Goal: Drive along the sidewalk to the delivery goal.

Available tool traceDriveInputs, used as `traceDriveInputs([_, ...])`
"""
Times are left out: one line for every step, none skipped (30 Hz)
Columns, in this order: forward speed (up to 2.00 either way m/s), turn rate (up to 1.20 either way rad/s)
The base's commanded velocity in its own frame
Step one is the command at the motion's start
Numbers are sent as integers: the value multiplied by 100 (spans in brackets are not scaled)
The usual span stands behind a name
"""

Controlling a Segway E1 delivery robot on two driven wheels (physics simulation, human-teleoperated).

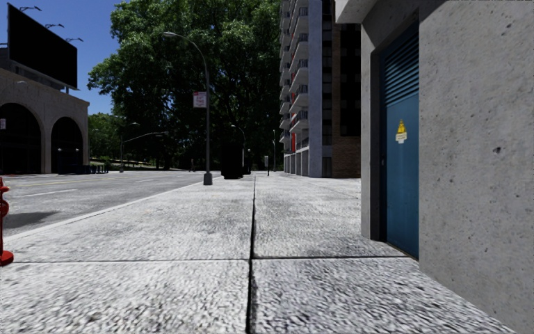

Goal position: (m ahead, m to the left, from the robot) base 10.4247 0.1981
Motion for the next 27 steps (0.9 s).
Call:
traceDriveInputs([200, 0])
traceDriveInputs([200, 0])
traceDriveInputs([200, 0])
traceDriveInputs([200, 0])
traceDriveInputs([200, 0])
traceDriveInputs([200, 0])
traceDriveInputs([200, 0])
traceDriveInputs([200, 0])
traceDriveInputs([200, 0])
traceDriveInputs([200, 0])
traceDriveInputs([200, 0])
traceDriveInputs([200, 0])
traceDriveInputs([200, 0])
traceDriveInputs([200, 0])
traceDriveInputs([200, 0])
traceDriveInputs([200, 0])
traceDriveInputs([200, 0])
traceDriveInputs([200, 0])
traceDriveInputs([200, 0])
traceDriveInputs([200, 0])
traceDriveInputs([200, 0])
traceDriveInputs([200, 0])
traceDriveInputs([200, 0])
traceDriveInputs([200, 0])
traceDriveInputs([200, 0])
traceDriveInputs([200, 0])
traceDriveInputs([200, 0])
